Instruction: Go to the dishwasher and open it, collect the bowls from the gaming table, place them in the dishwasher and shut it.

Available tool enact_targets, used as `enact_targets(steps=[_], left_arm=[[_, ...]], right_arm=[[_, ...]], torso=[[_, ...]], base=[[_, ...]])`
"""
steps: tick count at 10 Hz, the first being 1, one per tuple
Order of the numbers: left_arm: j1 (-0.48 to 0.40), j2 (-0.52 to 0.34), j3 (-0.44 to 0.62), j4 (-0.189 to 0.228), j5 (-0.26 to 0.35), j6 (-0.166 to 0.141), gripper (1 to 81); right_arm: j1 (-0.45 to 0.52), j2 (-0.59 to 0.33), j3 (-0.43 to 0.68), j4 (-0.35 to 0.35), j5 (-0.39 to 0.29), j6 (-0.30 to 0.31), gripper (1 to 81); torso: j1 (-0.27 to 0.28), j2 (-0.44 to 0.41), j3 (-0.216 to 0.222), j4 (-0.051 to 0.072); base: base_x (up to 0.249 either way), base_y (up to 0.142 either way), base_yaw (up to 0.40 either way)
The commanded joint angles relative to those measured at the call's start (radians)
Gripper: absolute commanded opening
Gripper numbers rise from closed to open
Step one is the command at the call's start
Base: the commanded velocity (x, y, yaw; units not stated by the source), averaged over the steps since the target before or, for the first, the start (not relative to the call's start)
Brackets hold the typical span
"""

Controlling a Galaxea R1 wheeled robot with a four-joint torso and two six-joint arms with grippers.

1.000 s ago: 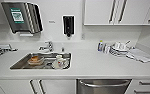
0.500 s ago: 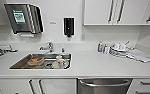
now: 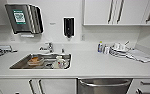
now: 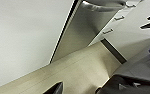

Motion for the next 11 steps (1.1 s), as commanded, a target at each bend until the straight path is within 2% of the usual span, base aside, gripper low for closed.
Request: enact_targets(steps=[1, 3, 5, 7, 9, 11], left_arm=[[-0.095, -0.030, 0.016, -0.014, 0.024, 0.001, 81.1], [-0.095, -0.018, 0.016, -0.011, 0.019, 0.001, 81.1], [-0.095, -0.010, 0.016, -0.008, 0.016, 0.003, 81.1], [-0.095, -0.010, 0.019, -0.010, 0.012, 0.003, 81.1], [-0.095, -0.010, 0.019, -0.011, 0.011, 0.003, 81.1], [-0.095, -0.010, 0.021, -0.011, 0.011, 0.003, 81.1]], right_arm=[[0.148, 0.000, -0.006, 0.024, -0.068, 0.032, 81.1], [0.185, 0.040, -0.042, 0.052, -0.130, 0.084, 81.1], [0.217, 0.105, -0.097, 0.063, -0.148, 0.237, 81.1], [0.259, 0.155, -0.151, 0.060, -0.154, 0.357, 81.1], [0.296, 0.201, -0.218, 0.063, -0.147, 0.423, 81.1], [0.308, 0.220, -0.294, 0.064, -0.135, 0.445, 81.1]], torso=[[0.000, 0.000, 0.000, 0.000], [0.000, 0.000, 0.000, 0.000], [0.000, 0.000, 0.000, 0.000], [0.000, 0.000, 0.000, 0.000], [0.000, 0.000, 0.000, 0.000], [0.000, 0.000, 0.000, 0.000]], base=[[0.000, 0.000, 0.000], [0.000, 0.000, 0.000], [0.000, 0.000, 0.000], [0.000, 0.000, 0.000], [0.000, 0.000, 0.000], [0.000, 0.000, 0.000]])
